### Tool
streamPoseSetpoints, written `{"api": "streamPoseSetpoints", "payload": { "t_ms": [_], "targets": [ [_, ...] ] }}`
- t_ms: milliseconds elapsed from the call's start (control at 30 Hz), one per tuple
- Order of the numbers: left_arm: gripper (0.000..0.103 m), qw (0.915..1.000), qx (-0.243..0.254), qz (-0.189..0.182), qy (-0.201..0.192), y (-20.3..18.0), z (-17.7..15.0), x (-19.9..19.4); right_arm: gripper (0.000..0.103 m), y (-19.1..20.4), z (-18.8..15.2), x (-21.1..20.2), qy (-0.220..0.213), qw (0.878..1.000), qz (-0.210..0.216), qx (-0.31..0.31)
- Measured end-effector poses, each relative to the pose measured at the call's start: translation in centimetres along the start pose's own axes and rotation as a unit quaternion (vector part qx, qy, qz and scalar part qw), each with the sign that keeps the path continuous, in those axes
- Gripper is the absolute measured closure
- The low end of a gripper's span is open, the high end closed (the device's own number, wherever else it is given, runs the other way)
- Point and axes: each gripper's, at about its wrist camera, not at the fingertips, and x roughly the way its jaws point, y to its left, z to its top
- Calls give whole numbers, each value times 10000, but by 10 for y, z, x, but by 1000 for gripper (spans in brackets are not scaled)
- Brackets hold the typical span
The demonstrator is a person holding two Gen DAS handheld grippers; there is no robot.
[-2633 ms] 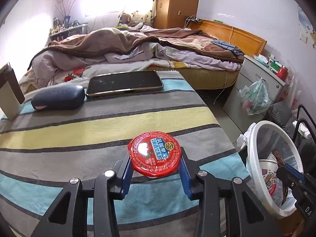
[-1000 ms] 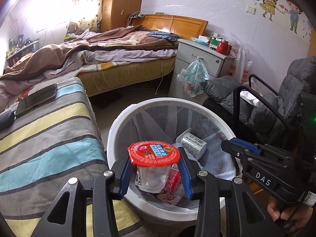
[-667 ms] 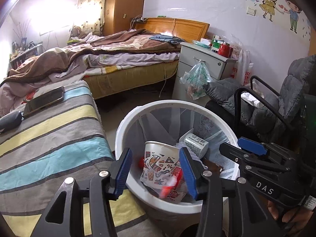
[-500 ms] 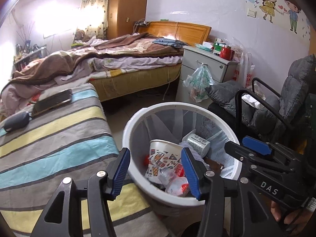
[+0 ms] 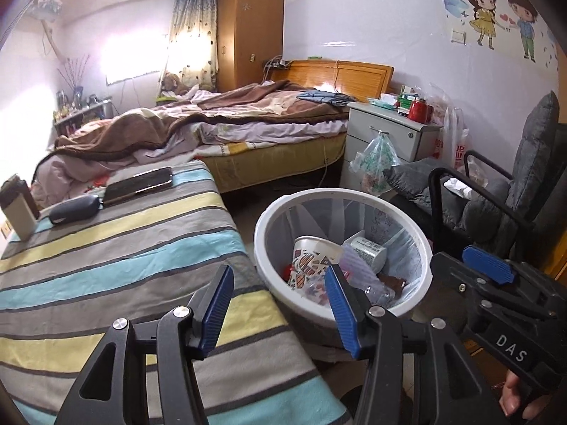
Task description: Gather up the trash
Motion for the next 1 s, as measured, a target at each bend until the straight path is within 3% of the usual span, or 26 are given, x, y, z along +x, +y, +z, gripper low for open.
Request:
{"api": "streamPoseSetpoints", "payload": {
  "t_ms": [333, 1000],
  "targets": [
    [49, 9999, -33, 84, -64, -1, -20, -22, 51, 10, -17, -12, -117, 9991, -393, -126],
    [49, 9995, -121, 249, -153, 1, -31, -36, 51, 20, -27, -23, -272, 9991, -322, -40]
  ]
}}
